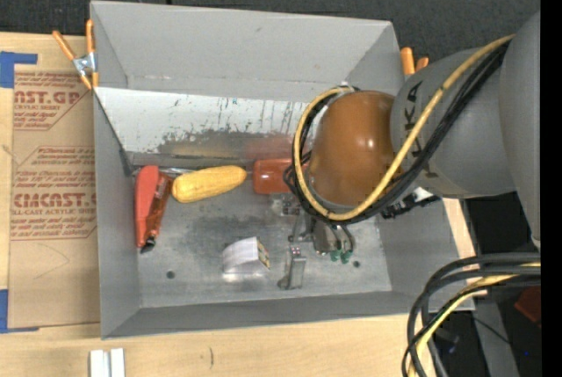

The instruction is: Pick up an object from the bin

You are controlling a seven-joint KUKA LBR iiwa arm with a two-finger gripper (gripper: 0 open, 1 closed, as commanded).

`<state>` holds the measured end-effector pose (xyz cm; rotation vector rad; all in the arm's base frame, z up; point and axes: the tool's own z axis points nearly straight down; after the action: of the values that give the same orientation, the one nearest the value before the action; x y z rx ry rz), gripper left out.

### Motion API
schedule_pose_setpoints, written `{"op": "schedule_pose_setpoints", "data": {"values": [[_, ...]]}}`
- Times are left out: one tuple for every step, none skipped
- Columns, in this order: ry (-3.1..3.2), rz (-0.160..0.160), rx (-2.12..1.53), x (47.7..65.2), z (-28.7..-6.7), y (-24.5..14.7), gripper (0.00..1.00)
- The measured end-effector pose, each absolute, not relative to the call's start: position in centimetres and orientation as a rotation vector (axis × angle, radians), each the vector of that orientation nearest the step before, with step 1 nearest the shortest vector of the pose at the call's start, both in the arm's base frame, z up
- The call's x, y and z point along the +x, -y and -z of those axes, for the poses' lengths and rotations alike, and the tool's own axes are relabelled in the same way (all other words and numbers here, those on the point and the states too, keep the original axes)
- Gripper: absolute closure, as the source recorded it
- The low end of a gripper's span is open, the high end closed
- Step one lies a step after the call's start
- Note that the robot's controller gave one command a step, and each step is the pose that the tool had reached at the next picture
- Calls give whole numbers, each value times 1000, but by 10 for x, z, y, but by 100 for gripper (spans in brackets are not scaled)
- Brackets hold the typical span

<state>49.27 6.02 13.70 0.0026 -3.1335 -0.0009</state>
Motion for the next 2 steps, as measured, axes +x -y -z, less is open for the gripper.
{"op": "schedule_pose_setpoints", "data": {"values": [[3141, 2, 1, 495, -141, -60, 0], [3142, 0, 141, 496, -125, -68, 0]]}}
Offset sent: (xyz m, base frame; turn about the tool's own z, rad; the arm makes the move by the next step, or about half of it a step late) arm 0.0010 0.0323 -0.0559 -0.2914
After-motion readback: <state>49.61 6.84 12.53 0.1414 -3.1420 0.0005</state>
